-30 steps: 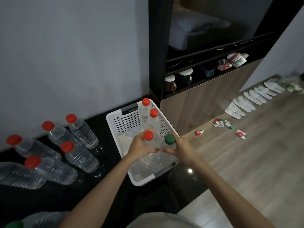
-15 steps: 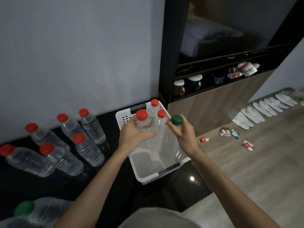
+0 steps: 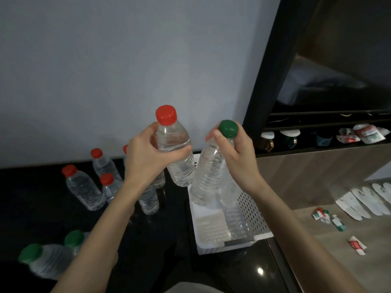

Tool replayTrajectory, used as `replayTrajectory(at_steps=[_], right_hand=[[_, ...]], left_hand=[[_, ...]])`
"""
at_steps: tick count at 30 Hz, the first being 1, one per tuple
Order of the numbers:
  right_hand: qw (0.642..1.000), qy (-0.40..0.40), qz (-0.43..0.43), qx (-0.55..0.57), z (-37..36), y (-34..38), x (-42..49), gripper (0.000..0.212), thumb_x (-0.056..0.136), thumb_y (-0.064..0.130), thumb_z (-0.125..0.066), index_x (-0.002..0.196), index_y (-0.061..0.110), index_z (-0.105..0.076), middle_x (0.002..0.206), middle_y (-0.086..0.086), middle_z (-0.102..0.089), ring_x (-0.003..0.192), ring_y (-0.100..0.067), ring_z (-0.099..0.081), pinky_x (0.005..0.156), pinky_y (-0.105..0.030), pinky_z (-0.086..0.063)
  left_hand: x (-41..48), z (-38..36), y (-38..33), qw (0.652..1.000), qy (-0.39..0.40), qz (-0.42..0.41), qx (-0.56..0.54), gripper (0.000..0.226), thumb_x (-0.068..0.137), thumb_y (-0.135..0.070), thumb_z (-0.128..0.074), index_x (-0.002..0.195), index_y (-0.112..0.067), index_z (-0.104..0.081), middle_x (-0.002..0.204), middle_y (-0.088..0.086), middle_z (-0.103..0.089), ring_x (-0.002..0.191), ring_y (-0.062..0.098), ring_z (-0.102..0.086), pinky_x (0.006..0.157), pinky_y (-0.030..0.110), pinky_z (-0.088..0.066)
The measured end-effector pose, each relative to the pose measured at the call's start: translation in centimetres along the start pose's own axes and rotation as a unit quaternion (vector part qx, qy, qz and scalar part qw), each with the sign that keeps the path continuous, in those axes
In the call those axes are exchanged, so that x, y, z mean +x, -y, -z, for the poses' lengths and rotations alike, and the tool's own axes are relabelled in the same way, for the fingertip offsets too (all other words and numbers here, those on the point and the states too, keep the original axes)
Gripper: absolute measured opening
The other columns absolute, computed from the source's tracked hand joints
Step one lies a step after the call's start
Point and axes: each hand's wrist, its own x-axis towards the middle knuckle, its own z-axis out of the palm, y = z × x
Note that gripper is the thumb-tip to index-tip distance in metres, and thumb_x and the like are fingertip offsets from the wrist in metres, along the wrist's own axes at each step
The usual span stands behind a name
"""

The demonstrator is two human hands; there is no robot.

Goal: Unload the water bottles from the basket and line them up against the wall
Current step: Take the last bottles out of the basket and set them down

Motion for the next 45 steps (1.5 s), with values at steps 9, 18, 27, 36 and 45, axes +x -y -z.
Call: replayTrajectory(at_steps=[9, 18, 27, 36, 45], right_hand=[[0.988, 0.148, -0.02, 0.032, -7.5, -2.0, -1.3, 0.013, 0.094, 0.017, -0.058, 0.094, 0.005, -0.059, 0.088, -0.007, -0.066, 0.082, -0.017, -0.061, 0.077, -0.02, -0.046], [0.954, 0.289, -0.073, -0.025, -11.5, -7.3, -4.4, 0.015, 0.087, 0.024, -0.068, 0.098, 0.025, -0.057, 0.086, 0.016, -0.066, 0.082, 0.006, -0.062, 0.076, -0.009, -0.044], [0.933, 0.326, -0.115, -0.098, -12.4, -12.1, -5.7, 0.025, 0.083, 0.03, -0.073, 0.1, 0.02, -0.058, 0.083, 0.006, -0.062, 0.071, 0.003, -0.056, 0.07, -0.011, -0.043], [0.932, 0.324, -0.133, -0.092, -12.3, -13.8, -5.3, 0.026, 0.082, 0.02, -0.074, 0.102, 0.018, -0.058, 0.089, 0.007, -0.063, 0.082, -0.002, -0.06, 0.078, -0.018, -0.047], [0.919, 0.359, -0.096, -0.128, -12.5, -13.0, -5.6, 0.047, 0.084, 0.02, -0.073, 0.128, 0.024, -0.056, 0.108, 0.004, -0.067, 0.091, 0.006, -0.061, 0.081, -0.006, -0.044]], left_hand=[[-4.7, 5.6, 3.5, 0.992, -0.053, 0.068, 0.095, 0.045, 0.056, -0.051, -0.083, 0.094, -0.033, -0.067, 0.083, -0.016, -0.073, 0.076, -0.003, -0.069, 0.074, 0.028, -0.058], [-10.0, 5.7, 10.2, 0.972, -0.084, 0.181, 0.124, 0.049, 0.059, -0.039, -0.089, 0.1, -0.03, -0.064, 0.084, -0.016, -0.071, 0.079, -0.006, -0.066, 0.076, 0.024, -0.055], [-12.0, 3.8, 15.7, 0.961, -0.054, 0.245, 0.119, 0.061, 0.058, -0.029, -0.09, 0.111, -0.024, -0.061, 0.093, -0.011, -0.071, 0.088, 0.007, -0.068, 0.084, 0.038, -0.056], [-12.0, 3.6, 16.9, 0.962, -0.007, 0.258, 0.09, 0.059, 0.062, -0.018, -0.09, 0.111, -0.027, -0.057, 0.09, -0.025, -0.064, 0.085, -0.024, -0.057, 0.078, -0.003, -0.04], [-12.0, 4.0, 16.5, 0.971, -0.021, 0.202, 0.124, 0.049, 0.068, -0.02, -0.086, 0.11, -0.014, -0.062, 0.098, -0.007, -0.07, 0.091, 0.005, -0.067, 0.085, 0.038, -0.056]])
